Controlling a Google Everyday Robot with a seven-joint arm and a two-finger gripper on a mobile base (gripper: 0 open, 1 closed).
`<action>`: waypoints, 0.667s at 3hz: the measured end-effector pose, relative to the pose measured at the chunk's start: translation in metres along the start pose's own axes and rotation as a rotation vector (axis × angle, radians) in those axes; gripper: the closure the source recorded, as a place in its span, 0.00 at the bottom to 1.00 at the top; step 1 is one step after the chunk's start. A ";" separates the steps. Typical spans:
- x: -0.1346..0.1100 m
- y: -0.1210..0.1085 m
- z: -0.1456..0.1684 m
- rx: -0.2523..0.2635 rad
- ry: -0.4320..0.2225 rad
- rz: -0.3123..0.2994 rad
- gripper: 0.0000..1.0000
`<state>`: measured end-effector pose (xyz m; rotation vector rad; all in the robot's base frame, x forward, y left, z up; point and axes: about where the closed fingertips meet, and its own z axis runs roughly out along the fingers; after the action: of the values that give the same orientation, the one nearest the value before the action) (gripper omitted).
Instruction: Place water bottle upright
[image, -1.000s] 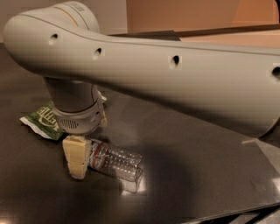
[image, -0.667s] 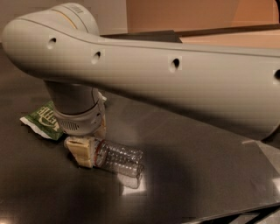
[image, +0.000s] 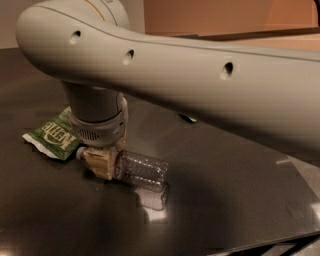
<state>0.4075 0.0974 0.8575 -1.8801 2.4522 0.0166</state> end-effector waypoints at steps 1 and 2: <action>0.013 -0.022 -0.026 0.036 -0.119 0.030 1.00; 0.030 -0.047 -0.055 0.074 -0.286 0.033 1.00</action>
Offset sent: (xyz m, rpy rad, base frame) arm 0.0616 -0.0737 0.0944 0.4591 -0.2421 -0.0128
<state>0.4435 0.0540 0.9124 -1.6759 2.2595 0.1804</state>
